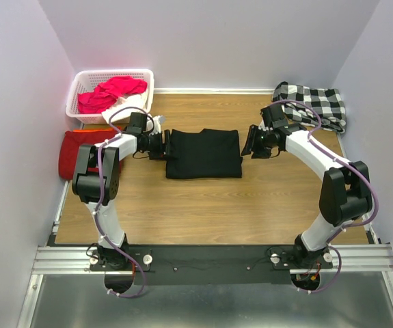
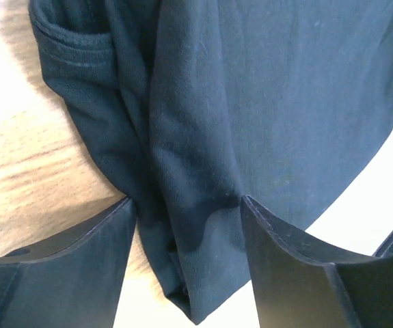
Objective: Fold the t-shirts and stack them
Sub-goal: Put the neatly folded tshirt into the corner of the board with the left arm
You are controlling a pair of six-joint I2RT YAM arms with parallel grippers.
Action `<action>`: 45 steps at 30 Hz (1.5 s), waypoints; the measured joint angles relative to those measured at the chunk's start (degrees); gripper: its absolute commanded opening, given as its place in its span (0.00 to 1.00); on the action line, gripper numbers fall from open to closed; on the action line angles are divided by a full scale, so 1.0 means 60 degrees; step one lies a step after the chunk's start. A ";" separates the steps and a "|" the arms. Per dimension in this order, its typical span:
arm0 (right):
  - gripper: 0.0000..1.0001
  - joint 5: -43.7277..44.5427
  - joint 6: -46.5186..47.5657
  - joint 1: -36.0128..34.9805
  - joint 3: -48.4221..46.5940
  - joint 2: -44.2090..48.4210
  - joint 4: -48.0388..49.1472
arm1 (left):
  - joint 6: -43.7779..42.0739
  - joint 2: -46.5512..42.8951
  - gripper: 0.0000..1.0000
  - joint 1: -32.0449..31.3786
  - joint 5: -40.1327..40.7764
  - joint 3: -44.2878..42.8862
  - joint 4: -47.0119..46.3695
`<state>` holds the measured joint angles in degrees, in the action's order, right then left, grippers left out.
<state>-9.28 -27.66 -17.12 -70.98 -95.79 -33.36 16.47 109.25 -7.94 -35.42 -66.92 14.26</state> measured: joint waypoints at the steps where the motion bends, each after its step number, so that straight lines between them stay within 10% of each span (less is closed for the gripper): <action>1: 0.54 0.0004 0.0000 0.0000 0.0000 0.0011 0.0004 | 0.0047 0.0033 0.65 0.0018 -0.0047 -0.0004 -0.0055; 7: 0.54 0.0062 0.0000 0.0000 0.0000 0.0055 0.0000 | 0.0211 0.0131 0.41 0.0044 0.0117 0.0033 -0.0233; 12: 0.54 0.0120 0.0000 0.0000 0.0000 0.0058 -0.0004 | 0.0255 0.0182 0.00 0.0055 0.0474 0.0131 -0.0208; 20: 0.54 0.0142 0.0000 0.0000 0.0000 0.0058 -0.0007 | 0.0164 0.0146 0.00 0.0004 0.0856 0.0015 0.0124; 45: 0.54 0.0331 0.0025 0.0000 -0.0623 -0.0200 -0.0106 | -0.0499 -0.2208 0.00 -0.0696 0.7978 -0.1158 0.4397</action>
<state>-7.29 -27.51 -17.12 -74.72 -96.99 -34.00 13.47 96.01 -12.12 12.45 -73.87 40.64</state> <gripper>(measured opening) 0.538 0.014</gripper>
